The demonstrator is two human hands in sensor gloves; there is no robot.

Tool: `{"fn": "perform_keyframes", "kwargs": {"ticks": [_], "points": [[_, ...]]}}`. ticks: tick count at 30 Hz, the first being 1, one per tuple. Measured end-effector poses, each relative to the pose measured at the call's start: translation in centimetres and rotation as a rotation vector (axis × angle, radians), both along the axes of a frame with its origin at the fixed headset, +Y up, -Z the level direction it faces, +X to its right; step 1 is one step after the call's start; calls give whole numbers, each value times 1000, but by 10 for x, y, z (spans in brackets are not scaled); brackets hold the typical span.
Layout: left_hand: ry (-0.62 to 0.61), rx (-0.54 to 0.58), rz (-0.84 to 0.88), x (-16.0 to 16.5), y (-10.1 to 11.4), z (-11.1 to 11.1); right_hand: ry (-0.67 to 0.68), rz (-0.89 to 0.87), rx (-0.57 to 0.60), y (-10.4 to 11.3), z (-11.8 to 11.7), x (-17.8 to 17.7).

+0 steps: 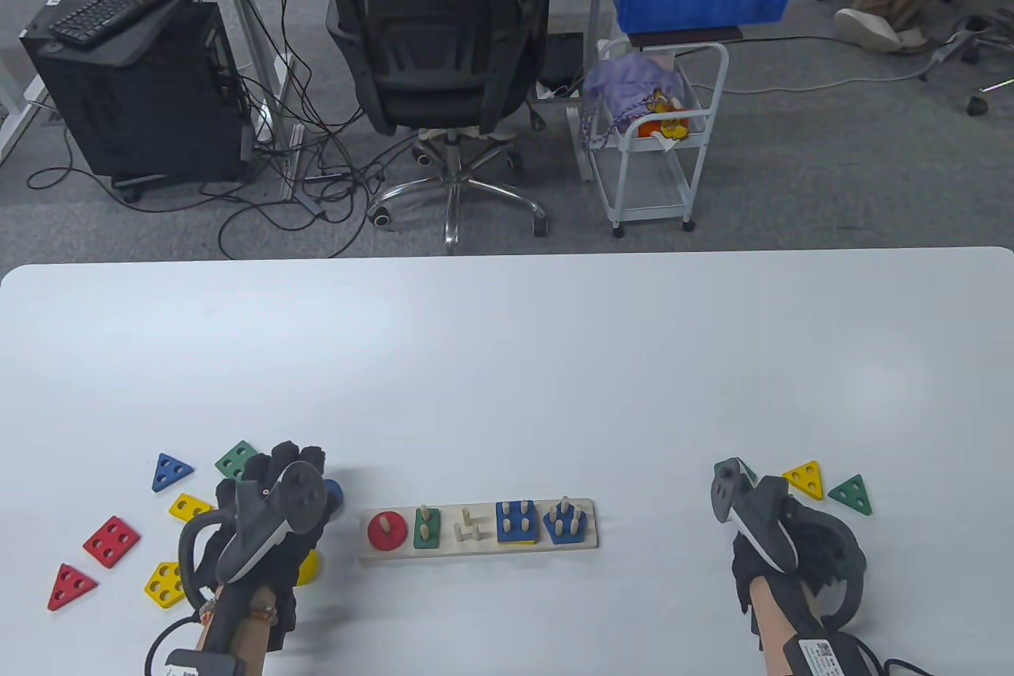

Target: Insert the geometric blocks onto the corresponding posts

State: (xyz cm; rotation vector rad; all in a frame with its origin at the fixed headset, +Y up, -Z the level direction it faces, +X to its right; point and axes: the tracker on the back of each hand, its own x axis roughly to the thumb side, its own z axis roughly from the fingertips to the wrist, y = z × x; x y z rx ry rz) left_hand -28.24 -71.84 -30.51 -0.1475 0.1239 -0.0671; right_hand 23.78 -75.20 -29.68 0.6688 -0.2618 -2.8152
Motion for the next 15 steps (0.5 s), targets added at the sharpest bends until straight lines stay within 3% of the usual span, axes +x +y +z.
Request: {"fn": "perform_keyframes", "kwargs": {"ticks": [5, 8, 15], "points": [[-17, -3, 29, 2, 1, 0, 25, -46, 75, 1, 4, 3], [-37, -5, 91, 7, 4, 2, 62, -92, 124, 14, 9, -1], [-172, -2, 225, 47, 11, 12, 405, -419, 371, 46, 25, -47]]}}
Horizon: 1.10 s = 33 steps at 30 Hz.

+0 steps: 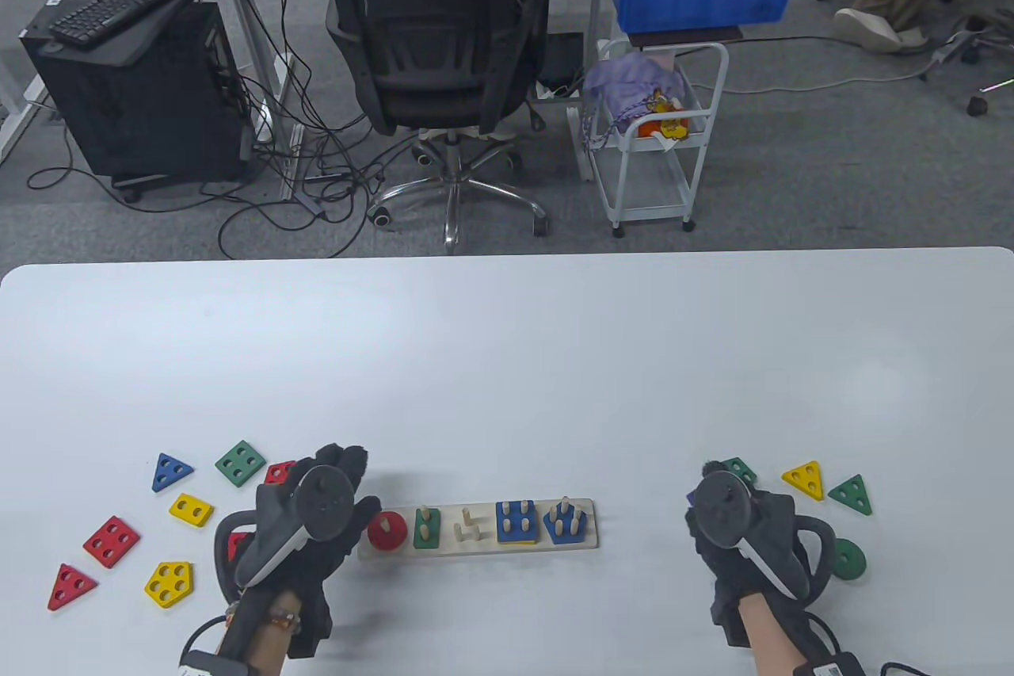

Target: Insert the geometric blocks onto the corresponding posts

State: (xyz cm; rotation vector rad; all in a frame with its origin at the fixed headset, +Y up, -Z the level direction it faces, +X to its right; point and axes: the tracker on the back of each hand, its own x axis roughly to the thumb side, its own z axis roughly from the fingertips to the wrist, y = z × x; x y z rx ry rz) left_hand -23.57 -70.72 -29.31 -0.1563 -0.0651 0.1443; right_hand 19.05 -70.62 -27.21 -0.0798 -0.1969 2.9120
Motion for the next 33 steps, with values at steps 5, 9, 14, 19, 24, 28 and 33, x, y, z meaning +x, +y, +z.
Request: {"fn": "perform_keyframes", "kwargs": {"ticks": [5, 9, 14, 19, 24, 28, 33], "points": [[-191, -28, 217, 40, 13, 19, 309, -102, 162, 11, 15, -44], [-326, -175, 496, 70, 6, 32, 479, -197, 251, 18, 28, -74], [-341, -356, 717, 87, -9, 36, 621, -388, 227, 15, 35, -104], [-299, -551, 977, 92, -19, 36, 685, -427, 290, 16, 42, -119], [-332, -622, 1116, 92, -26, 35, 686, -398, 353, 16, 47, -121], [-300, -580, 1135, 92, -27, 35, 700, -429, 316, 16, 46, -119], [-141, -288, 942, 74, -15, 32, 684, -332, 177, 11, 39, -104]]}}
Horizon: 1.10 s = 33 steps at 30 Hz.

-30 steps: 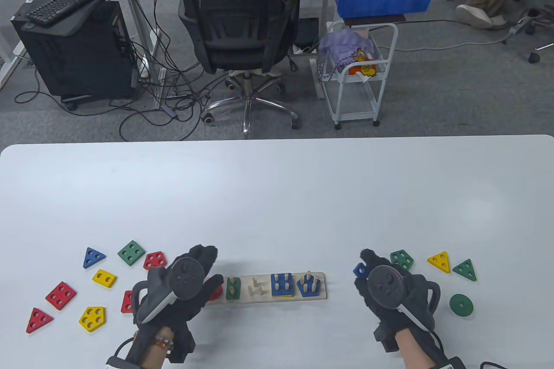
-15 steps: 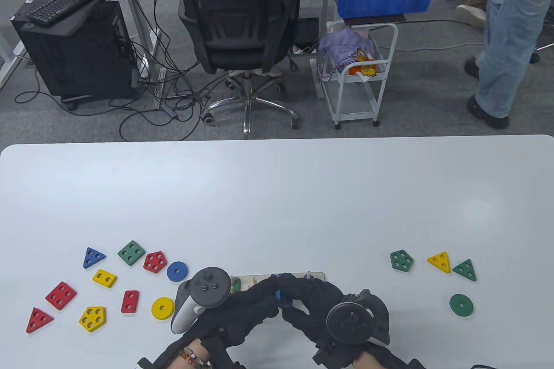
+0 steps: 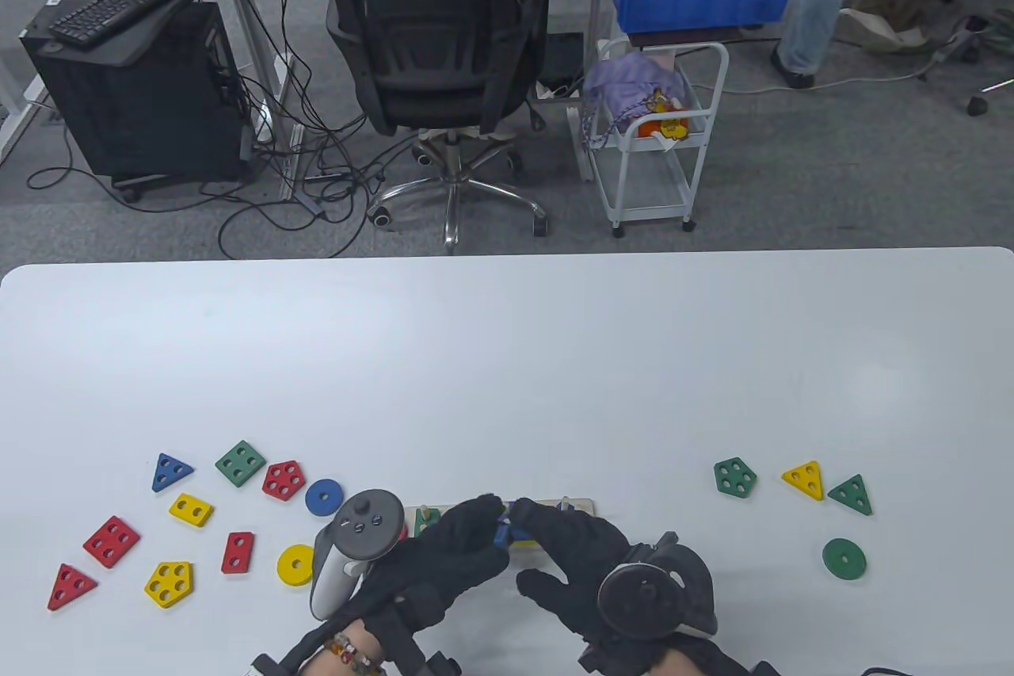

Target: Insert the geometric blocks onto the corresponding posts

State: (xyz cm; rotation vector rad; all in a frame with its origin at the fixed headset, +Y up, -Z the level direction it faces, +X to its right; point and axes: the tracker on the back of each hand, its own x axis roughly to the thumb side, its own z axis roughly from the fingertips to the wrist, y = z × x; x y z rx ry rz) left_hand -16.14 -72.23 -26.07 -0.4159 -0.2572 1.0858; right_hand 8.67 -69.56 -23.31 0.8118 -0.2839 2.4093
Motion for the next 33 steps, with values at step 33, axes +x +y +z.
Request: {"fn": "perform_keyframes", "kwargs": {"ticks": [33], "points": [[19, 438, -887, -34, -16, -26, -324, 501, -274, -24, -37, 78]]}}
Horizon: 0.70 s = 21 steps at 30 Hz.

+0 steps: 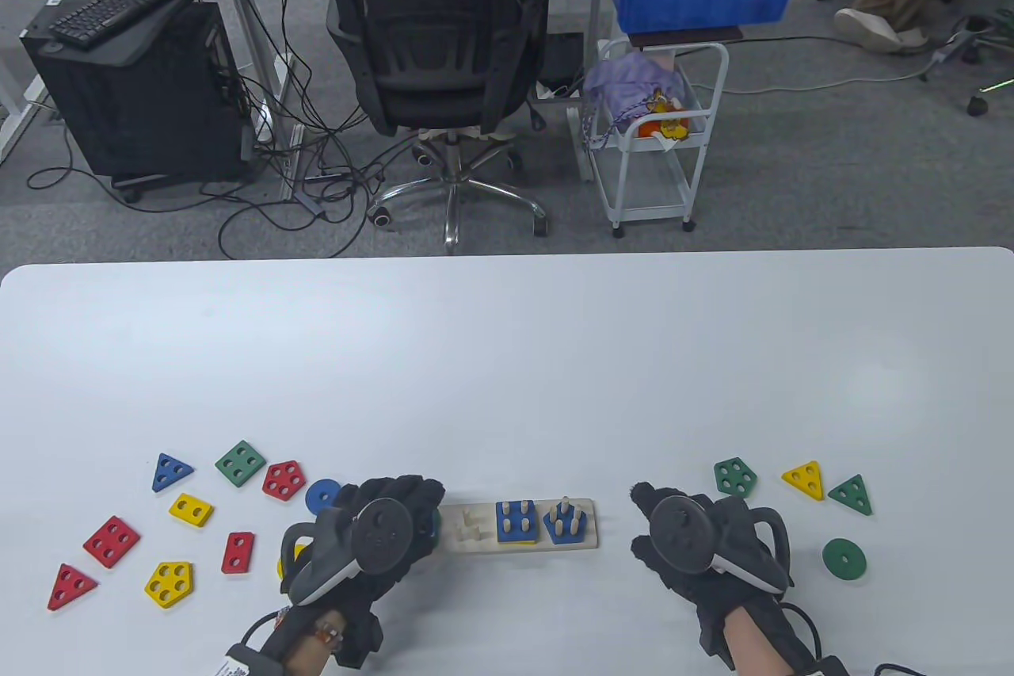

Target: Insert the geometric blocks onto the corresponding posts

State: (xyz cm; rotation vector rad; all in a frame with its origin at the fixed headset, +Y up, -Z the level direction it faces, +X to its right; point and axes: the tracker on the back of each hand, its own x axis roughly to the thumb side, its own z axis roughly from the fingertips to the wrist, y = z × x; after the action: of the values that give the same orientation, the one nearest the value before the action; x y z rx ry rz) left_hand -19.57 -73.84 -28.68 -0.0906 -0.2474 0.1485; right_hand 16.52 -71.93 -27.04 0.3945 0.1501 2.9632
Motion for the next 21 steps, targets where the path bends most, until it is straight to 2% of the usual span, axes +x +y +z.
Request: {"fn": "perform_keyframes", "kwargs": {"ticks": [5, 9, 11, 15, 21], "points": [[-6, -35, -27, 0, 0, 0, -4, 3, -15, -1, -1, 1], [93, -81, 117, -19, 13, -3, -86, -33, 6, 2, -3, 13], [164, -35, 165, -36, 23, -6, -158, -42, 27, 6, -5, 25], [293, 25, 137, -68, 32, -8, -378, -104, 89, 11, -6, 66], [362, 28, 130, -91, 33, -11, -684, -38, 9, 4, -4, 123]]}}
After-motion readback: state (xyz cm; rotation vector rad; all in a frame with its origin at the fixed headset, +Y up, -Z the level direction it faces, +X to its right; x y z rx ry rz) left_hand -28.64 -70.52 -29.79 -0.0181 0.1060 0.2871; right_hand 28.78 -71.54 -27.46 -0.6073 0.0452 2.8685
